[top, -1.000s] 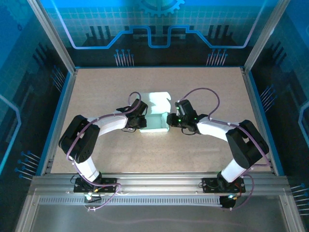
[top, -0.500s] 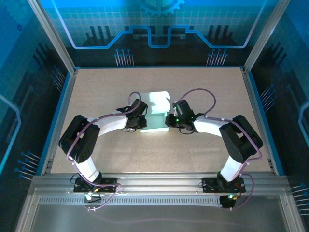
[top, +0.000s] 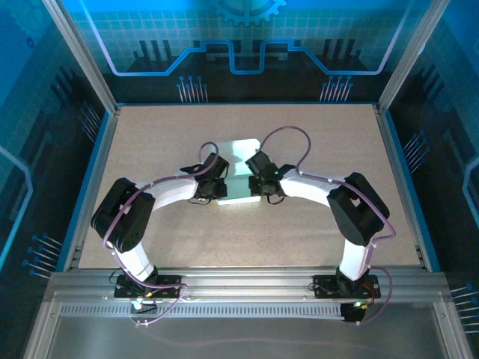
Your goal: Fold the paper box
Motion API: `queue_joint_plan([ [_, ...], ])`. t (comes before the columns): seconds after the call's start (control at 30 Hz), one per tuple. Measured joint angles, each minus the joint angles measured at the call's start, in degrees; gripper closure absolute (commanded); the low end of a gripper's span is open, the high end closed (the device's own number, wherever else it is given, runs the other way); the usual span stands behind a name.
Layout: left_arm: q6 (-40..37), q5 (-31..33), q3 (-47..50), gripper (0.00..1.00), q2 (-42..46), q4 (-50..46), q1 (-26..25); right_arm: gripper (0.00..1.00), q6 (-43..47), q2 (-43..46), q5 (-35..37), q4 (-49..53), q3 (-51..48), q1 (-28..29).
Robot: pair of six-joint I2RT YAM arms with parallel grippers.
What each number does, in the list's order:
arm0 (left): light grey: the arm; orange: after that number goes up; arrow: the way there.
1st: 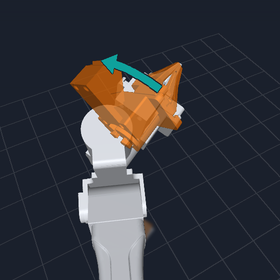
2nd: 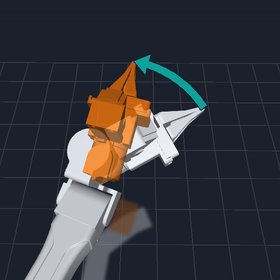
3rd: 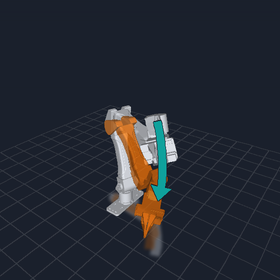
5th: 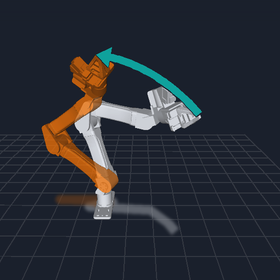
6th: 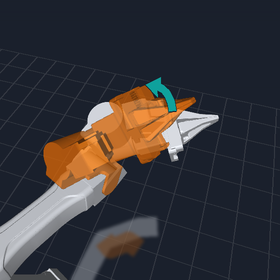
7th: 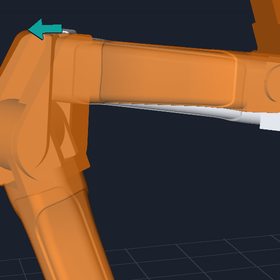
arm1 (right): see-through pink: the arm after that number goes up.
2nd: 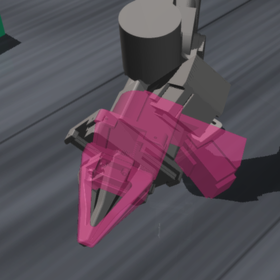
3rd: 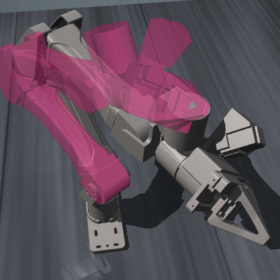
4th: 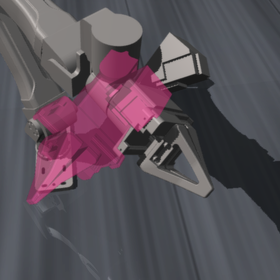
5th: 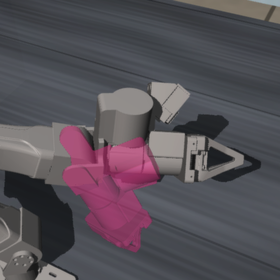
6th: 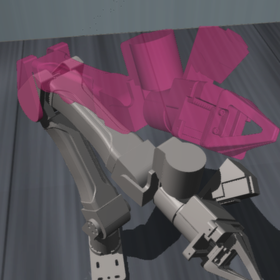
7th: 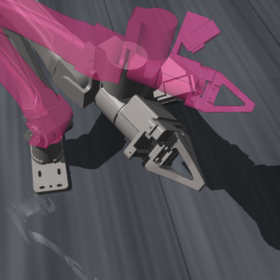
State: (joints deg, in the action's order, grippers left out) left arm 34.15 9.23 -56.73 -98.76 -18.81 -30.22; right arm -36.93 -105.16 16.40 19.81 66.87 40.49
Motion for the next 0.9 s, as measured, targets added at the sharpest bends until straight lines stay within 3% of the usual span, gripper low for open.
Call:
queue_joint_plan([
  [0.4, 0.0, 0.0, 0.0, 0.82, 0.1, -0.2, 0.1, 0.85, 1.4, -7.4, 10.2, 12.7, 11.1, 3.8],
  [0.9, 0.0, -1.2, 0.0, 0.82, 0.2, 0.7, 1.2, 0.86, 1.6, -12.4, 11.5, 18.3, 16.5, 3.8],
])
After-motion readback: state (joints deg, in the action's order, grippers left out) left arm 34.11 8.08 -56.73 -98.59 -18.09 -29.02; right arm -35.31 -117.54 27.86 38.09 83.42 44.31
